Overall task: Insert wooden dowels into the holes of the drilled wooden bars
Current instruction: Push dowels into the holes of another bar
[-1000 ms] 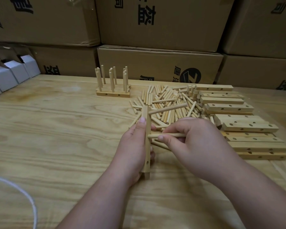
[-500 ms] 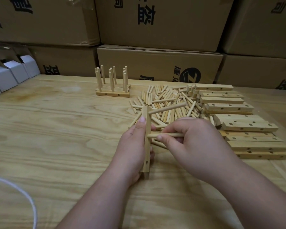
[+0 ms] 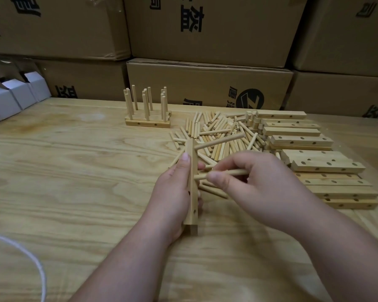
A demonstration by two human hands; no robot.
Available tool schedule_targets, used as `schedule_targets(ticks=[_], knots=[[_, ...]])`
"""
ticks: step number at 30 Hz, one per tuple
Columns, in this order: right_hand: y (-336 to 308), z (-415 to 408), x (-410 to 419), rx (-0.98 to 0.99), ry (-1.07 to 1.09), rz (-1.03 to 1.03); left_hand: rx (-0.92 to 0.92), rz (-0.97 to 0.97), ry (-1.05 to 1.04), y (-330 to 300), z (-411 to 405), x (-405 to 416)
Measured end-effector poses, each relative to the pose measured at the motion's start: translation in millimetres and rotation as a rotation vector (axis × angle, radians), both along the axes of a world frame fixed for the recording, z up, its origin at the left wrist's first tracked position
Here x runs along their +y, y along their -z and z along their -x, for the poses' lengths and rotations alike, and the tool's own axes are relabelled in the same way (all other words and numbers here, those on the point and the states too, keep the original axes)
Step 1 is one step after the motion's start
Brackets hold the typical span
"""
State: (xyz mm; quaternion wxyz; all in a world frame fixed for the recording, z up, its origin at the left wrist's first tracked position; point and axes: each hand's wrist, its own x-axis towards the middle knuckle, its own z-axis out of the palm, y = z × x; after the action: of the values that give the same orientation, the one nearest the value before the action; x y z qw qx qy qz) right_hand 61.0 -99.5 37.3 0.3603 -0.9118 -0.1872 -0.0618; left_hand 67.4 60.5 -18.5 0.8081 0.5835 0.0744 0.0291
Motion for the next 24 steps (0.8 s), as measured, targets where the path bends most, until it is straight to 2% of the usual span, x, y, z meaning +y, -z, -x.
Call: schedule_targets(ticks=[2,4,6,10,15,20,24], knots=[[-3,-2,-6,-0.004,0.004,-0.134,0.022,0.115,-0.035,-3,-1,0],[-2,-5,-11,-0.037,0.067,-0.152,0.056,0.275,-0.072,-5,-4,3],[2,-9,-11,-0.012,0.128,-0.035,0.074,0.356,-0.093,-4,-7,5],[20,-14,-5,0.024,0.148,0.289,0.073,0.359,-0.075,-3,-8,4],[35,-16,-5,0.037,0.130,0.422,0.083,0.369,-0.083,-3,-8,4],[29,-20,-10,0.062,0.163,0.404,0.092,0.357,-0.089,-1,-8,4],[5,-21,-25,0.124,0.214,0.198,0.104,0.367,-0.099,-2,-8,5]])
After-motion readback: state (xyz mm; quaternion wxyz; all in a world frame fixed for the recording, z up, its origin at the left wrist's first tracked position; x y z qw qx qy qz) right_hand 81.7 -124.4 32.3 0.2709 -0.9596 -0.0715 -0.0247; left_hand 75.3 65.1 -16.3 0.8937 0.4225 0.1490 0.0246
